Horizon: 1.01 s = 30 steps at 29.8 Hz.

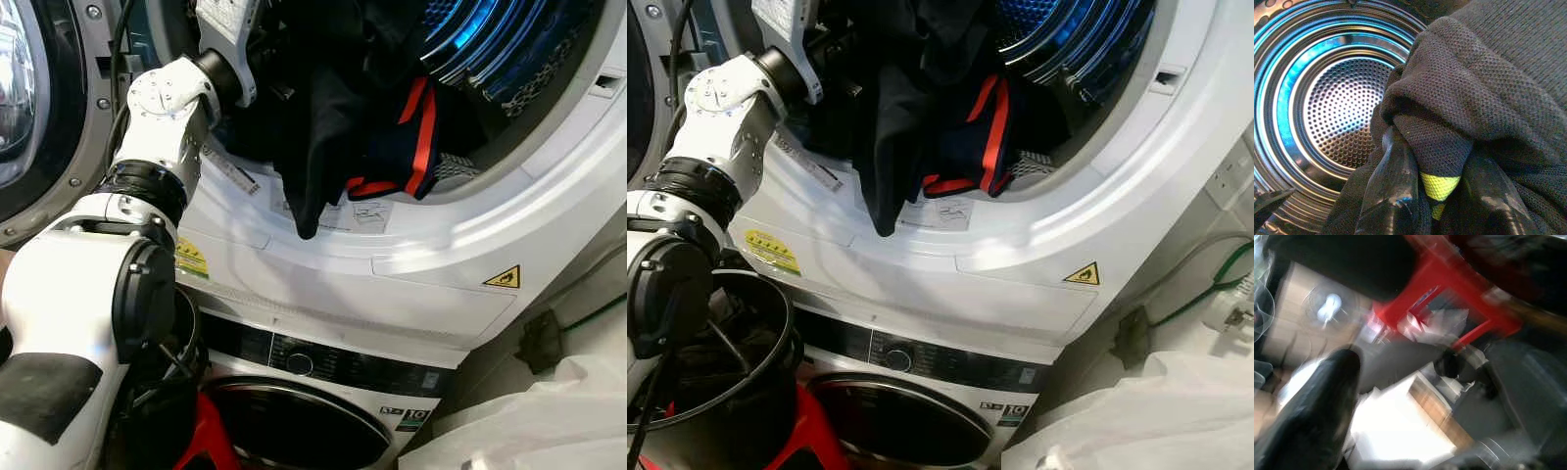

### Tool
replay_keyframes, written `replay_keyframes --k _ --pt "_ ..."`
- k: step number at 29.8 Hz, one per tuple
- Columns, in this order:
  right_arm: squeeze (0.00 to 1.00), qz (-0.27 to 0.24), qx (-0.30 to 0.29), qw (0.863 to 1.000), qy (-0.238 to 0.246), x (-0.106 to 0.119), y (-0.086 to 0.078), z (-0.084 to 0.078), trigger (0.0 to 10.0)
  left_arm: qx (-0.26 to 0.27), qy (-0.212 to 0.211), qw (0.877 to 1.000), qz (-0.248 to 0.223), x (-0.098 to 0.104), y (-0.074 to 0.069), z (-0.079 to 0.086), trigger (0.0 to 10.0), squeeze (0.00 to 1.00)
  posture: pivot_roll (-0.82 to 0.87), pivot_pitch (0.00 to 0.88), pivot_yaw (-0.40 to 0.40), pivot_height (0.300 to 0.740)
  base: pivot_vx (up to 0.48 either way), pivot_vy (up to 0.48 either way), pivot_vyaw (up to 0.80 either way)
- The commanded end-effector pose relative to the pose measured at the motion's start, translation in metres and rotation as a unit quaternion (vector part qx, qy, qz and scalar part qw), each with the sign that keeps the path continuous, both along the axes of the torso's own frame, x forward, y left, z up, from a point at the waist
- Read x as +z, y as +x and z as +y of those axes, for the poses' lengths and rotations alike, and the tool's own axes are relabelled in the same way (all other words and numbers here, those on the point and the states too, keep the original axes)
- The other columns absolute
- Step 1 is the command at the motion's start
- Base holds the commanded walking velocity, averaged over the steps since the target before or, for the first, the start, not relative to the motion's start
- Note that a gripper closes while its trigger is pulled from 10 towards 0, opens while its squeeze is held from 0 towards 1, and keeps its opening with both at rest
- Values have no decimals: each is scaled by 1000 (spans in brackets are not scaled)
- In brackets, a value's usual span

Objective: Clothes washing

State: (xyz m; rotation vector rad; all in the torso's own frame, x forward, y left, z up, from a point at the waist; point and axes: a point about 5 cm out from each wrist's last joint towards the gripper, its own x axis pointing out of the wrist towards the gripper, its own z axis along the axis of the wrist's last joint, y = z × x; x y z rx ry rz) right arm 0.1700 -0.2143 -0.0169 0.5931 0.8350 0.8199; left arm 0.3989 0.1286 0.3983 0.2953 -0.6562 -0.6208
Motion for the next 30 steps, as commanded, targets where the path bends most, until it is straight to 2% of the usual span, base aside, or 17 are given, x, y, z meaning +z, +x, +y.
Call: replay_keyframes --k 1,2,3,4,5,8,11,12,15,18,19,22,23,27,28,29,30 --pt "0 20 -55 998 -37 -11 0 -8 10000 2 7 1000 23 -9 3 -1 0 0 -91 0 -84 740 0 0 0" --pt "0 21 -80 993 -83 -20 1 -9 10000 4 7 1000 22 -9 3 -1 0 0 -94 0 -83 740 0 0 0" --pt "0 52 -131 979 -146 -36 1 -12 10000 5 4 1000 22 -9 4 -1 0 0 -87 0 -81 740 0 0 0" --pt "0 52 -131 979 -146 -36 1 -12 10000 5 4 1000 22 -9 4 -1 0 0 -87 0 -81 740 0 0 0" --pt "0 71 -160 966 -192 -45 -1 -14 10000 6 3 1000 23 -8 4 -2 0 0 -86 0 -81 740 0 0 0" --pt "0 107 -203 952 -205 -55 -3 -8 10000 6 9 1000 24 -9 4 -4 0 0 -79 0 -75 740 0 0 0" --pt "0 112 -228 945 -205 -59 -1 1 10000 8 10 1000 27 -10 4 -4 0 0 -78 0 -70 740 0 0 0" --pt "0 102 -246 936 -230 -59 4 0 10000 11 7 999 29 -10 5 -3 0 0 -79 0 -65 740 0 0 0" --pt "0 92 -234 915 -314 -64 4 0 10000 13 -7 999 41 -11 6 0 0 0 -82 0 -51 740 0 0 0" --pt "0 103 -232 896 -365 -69 0 6 10000 8 -18 999 50 -12 7 1 0 0 -62 0 -39 740 0 0 0" --pt "0 103 -232 896 -365 -69 0 6 10000 8 -18 999 50 -12 7 1 0 0 -62 0 -39 740 0 0 0" --pt "0 67 -210 867 -448 -67 13 16 10000 -11 1 998 60 -17 7 -5 0 0 -41 0 -16 740 0 0 0" --pt "0 67 -210 867 -448 -67 13 16 10000 -11 1 998 60 -17 7 -5 0 0 -41 0 -16 740 0 0 0" --pt "0 45 -150 845 -511 -67 19 31 10000 -16 16 997 68 -23 7 -7 0 0 -43 0 -5 740 0 0 0" --pt "0 53 -127 846 -514 -68 18 44 10000 -14 15 997 70 -24 8 -7 0 0 -43 0 0 740 0 0 0" --pt "0 53 -127 846 -514 -68 18 44 10000 -14 15 997 70 -24 8 -7 0 0 -43 0 0 740 0 0 0" --pt "0 50 -97 853 -511 -70 17 58 10000 -13 10 997 72 -24 8 -8 0 0 -45 0 3 740 0 0 0"
